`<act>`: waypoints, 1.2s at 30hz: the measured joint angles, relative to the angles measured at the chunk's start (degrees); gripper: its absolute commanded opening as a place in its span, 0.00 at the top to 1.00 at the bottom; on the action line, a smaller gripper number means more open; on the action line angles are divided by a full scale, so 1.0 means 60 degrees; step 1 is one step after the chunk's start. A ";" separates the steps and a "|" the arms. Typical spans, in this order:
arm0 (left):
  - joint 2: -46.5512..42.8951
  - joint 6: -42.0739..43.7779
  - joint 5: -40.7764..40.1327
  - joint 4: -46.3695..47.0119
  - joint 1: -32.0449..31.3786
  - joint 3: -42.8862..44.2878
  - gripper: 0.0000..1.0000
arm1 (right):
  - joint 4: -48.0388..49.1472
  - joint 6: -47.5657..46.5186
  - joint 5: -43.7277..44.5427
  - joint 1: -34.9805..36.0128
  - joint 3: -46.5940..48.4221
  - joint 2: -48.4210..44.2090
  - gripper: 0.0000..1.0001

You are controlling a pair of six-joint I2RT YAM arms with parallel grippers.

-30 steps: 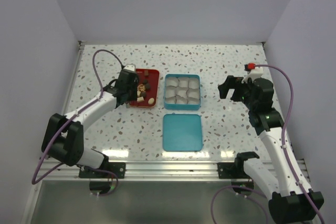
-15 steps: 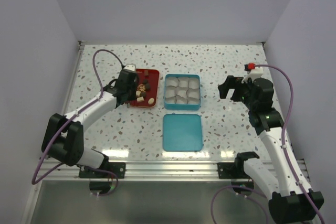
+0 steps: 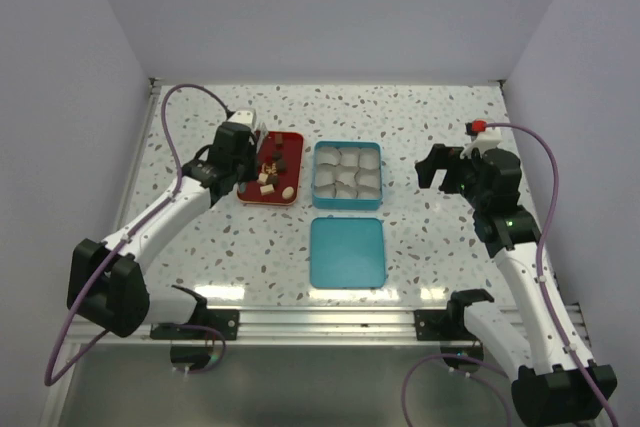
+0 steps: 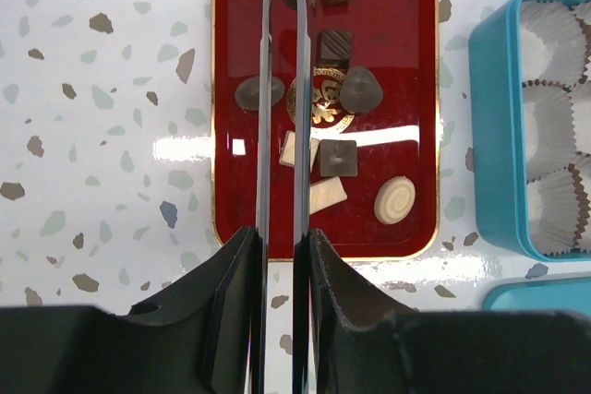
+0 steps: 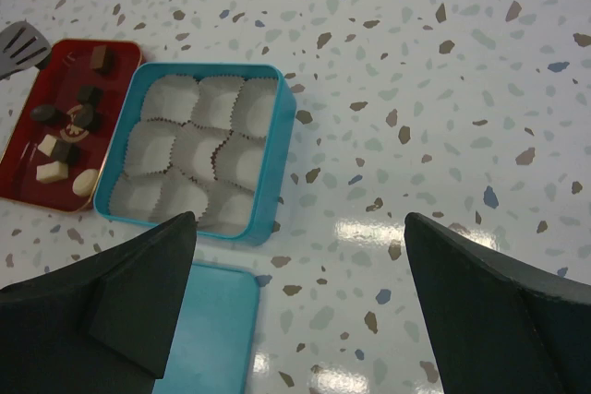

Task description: Pack the chocolate

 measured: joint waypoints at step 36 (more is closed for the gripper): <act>0.1767 0.0430 -0.0958 -0.0215 -0.3570 0.2073 0.78 | -0.0004 0.0000 0.0000 0.0000 0.0000 0.0124 0.01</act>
